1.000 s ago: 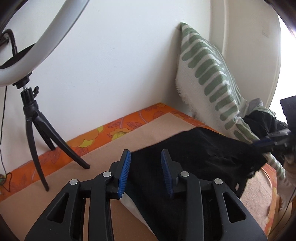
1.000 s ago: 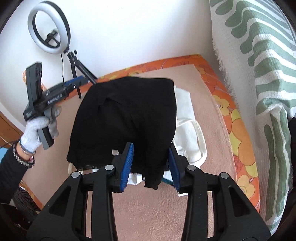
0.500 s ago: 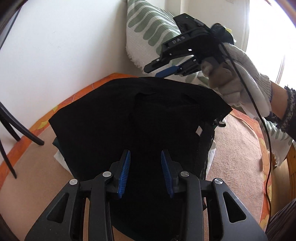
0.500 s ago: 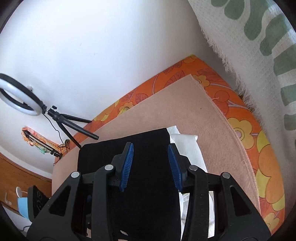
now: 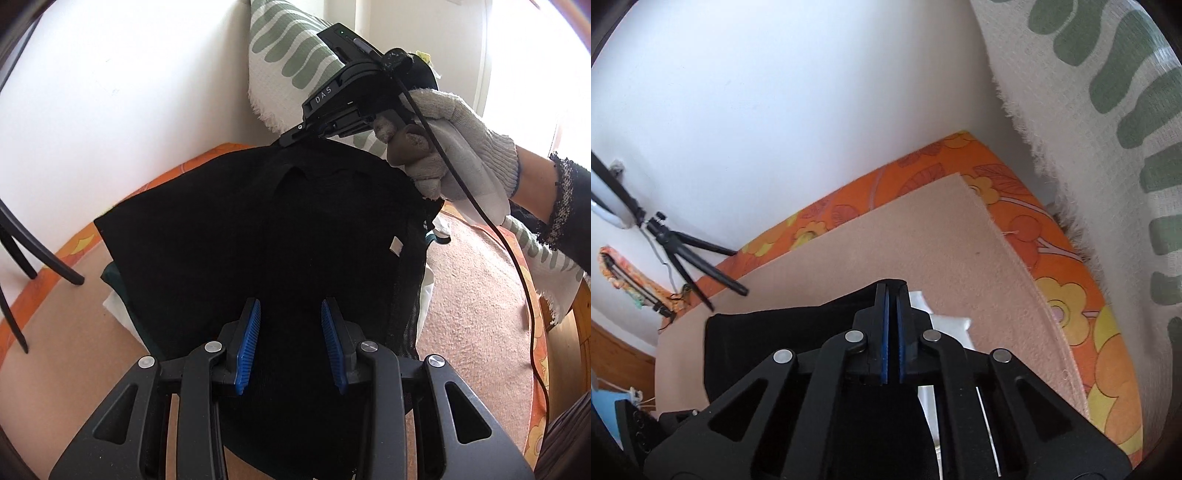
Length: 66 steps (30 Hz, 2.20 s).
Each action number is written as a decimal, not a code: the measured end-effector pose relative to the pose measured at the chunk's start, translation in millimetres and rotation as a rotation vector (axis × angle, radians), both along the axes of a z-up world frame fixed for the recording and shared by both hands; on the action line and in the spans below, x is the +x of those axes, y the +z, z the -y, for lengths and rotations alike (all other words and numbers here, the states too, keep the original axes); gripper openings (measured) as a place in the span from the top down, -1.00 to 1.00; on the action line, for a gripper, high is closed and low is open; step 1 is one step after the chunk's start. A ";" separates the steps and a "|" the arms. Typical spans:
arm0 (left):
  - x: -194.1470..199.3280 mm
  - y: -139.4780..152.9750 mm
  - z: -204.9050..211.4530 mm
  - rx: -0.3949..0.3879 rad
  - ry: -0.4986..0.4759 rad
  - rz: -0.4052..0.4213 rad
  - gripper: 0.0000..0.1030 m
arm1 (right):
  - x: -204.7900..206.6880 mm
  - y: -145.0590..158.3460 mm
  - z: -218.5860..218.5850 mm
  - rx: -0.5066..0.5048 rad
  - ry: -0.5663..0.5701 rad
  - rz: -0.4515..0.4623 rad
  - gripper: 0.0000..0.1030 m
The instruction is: Fold small clothes
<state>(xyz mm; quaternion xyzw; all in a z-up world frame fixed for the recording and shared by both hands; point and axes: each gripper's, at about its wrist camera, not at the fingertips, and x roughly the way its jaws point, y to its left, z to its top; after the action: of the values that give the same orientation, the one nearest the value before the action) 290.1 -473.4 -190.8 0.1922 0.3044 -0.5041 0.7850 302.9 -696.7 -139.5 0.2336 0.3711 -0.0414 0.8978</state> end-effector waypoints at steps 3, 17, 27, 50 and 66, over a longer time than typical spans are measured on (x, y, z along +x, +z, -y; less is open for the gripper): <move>-1.2 4.5 -4.3 0.000 0.006 -0.007 0.37 | -0.1 2.4 -5.4 -0.067 0.004 -0.040 0.93; -24.1 46.0 -69.3 -0.046 0.087 -0.013 0.21 | -77.0 44.9 3.6 -0.050 -0.198 0.030 0.85; -52.7 84.6 -132.9 -0.124 0.155 -0.038 -0.35 | -141.7 83.8 -75.1 -0.193 -0.172 0.106 0.18; -143.2 117.8 -230.5 -0.130 0.325 0.069 -0.70 | -270.6 94.5 -263.4 -0.476 -0.260 0.191 -0.78; -160.4 112.5 -245.2 -0.120 0.383 0.167 -0.96 | -277.0 70.5 -311.3 -0.544 -0.327 0.232 -0.96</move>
<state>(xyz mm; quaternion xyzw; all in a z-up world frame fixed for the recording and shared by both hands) 129.7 -228.2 -78.4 0.1249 0.2385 -0.3455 0.8990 25.9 -385.4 -69.0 0.0449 0.1996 -0.2553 0.9450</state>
